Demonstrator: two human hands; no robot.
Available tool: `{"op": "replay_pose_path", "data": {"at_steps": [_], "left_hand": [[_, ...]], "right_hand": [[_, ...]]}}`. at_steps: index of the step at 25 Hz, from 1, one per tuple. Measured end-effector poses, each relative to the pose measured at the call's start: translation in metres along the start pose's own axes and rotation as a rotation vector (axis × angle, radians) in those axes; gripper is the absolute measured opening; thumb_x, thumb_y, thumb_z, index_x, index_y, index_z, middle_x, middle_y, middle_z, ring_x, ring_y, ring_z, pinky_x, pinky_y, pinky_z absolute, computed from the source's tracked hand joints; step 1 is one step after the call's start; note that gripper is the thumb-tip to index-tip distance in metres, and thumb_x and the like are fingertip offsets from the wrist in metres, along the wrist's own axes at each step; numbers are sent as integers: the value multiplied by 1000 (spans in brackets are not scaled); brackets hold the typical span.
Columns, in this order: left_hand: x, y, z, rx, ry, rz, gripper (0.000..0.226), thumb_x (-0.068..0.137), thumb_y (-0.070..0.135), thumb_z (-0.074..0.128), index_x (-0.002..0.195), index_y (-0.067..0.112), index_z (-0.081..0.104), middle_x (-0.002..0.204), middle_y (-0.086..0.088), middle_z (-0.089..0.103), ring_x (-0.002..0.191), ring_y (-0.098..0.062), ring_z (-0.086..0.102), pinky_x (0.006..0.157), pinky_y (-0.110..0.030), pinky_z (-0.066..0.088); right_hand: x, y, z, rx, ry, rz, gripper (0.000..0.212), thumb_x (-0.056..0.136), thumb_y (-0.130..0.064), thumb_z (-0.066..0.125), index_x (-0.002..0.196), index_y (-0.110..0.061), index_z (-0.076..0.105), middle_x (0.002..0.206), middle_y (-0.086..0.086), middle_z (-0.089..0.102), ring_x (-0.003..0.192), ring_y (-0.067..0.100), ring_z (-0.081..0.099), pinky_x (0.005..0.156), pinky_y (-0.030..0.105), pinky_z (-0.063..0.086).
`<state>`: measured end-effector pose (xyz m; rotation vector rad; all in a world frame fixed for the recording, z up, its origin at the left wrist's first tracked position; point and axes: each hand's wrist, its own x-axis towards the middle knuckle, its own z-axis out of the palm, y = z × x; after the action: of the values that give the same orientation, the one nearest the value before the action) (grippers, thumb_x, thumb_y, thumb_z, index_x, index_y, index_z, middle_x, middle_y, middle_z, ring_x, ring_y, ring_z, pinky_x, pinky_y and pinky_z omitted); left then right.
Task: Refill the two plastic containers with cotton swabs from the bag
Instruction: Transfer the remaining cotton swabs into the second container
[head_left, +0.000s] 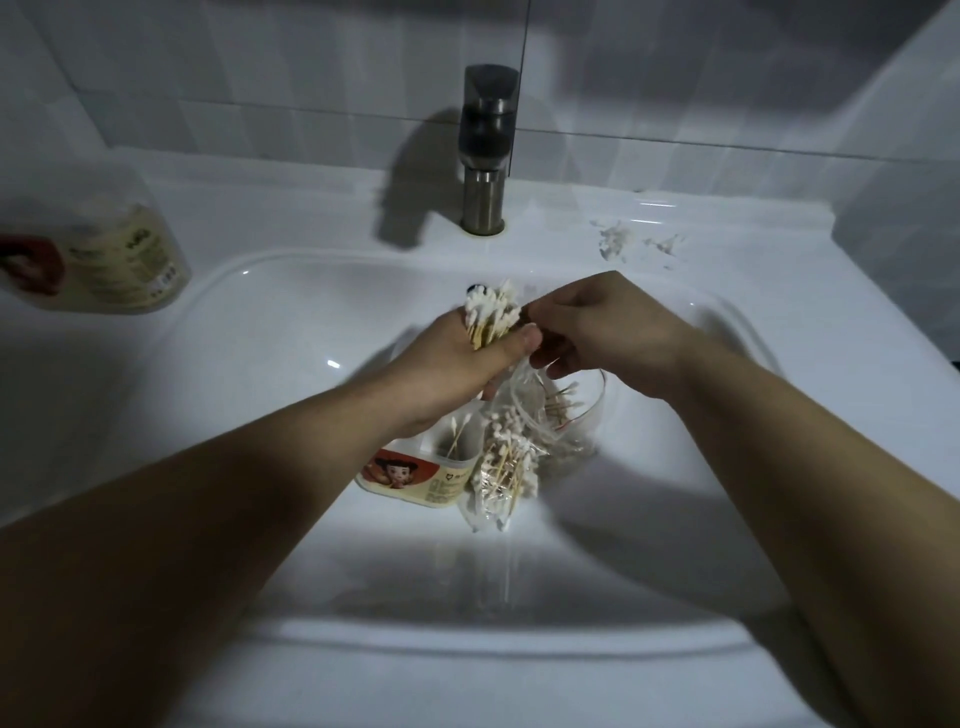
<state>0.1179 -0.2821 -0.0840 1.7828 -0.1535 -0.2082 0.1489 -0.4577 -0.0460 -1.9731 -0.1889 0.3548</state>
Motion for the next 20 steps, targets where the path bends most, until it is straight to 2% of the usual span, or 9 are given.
{"op": "replay_pose_path", "data": {"at_steps": [3, 6, 8, 11, 13, 15, 18, 20], "left_hand": [[2, -3, -4, 53, 19, -7, 20, 93, 21, 73, 112, 18, 70, 88, 1, 73, 70, -4, 64, 65, -27, 48], [4, -7, -6, 92, 57, -28, 10, 92, 20, 73, 102, 19, 71, 80, 5, 71, 63, -5, 60, 62, -29, 47], [3, -7, -6, 102, 63, -25, 8, 92, 22, 72, 100, 20, 72, 78, 4, 71, 64, -7, 60, 61, -29, 47], [1, -4, -3, 112, 28, 7, 11, 94, 21, 68, 102, 28, 72, 71, 13, 69, 60, 0, 57, 56, -22, 47], [1, -4, -1, 129, 17, 9, 14, 95, 18, 64, 102, 29, 71, 66, 20, 67, 58, 6, 56, 58, -21, 46], [2, -4, -3, 147, 36, -2, 13, 96, 19, 64, 101, 28, 71, 65, 21, 67, 60, 8, 59, 63, -21, 45], [2, -3, -5, 166, 46, -2, 7, 97, 23, 65, 93, 28, 69, 63, 17, 65, 59, 4, 58, 63, -26, 47], [1, 0, -4, 180, 45, 6, 14, 100, 27, 62, 86, 28, 64, 58, 18, 62, 55, 1, 56, 63, -29, 47]], "right_hand": [[0, 1, 3, 98, -41, 25, 27, 101, -16, 60, 94, 6, 73, 83, 22, 70, 69, 23, 64, 69, 36, 59], [-1, 4, 5, 137, -94, 58, 28, 102, -19, 59, 93, 4, 72, 83, 16, 68, 69, 20, 59, 65, 32, 54], [0, 4, 6, 107, -88, 50, 25, 101, -19, 61, 96, 2, 74, 88, 16, 69, 70, 20, 58, 64, 32, 54], [1, 3, 4, 40, -77, 7, 17, 97, -14, 62, 99, -6, 78, 88, 12, 69, 72, 20, 58, 63, 32, 52], [-1, 2, 2, -13, -131, -33, 17, 94, -12, 63, 100, -8, 78, 88, 10, 70, 77, 19, 60, 65, 33, 53], [-4, 1, 3, -96, -177, -94, 15, 93, -19, 66, 100, -10, 77, 91, 9, 72, 81, 18, 63, 67, 34, 56], [-4, 0, 7, -169, -50, -152, 25, 99, -29, 61, 94, -12, 79, 89, 9, 76, 81, 18, 69, 63, 32, 59], [-1, -1, 7, -157, 69, -156, 32, 103, -30, 54, 94, -11, 78, 86, 6, 76, 81, 19, 72, 59, 30, 58]]}}
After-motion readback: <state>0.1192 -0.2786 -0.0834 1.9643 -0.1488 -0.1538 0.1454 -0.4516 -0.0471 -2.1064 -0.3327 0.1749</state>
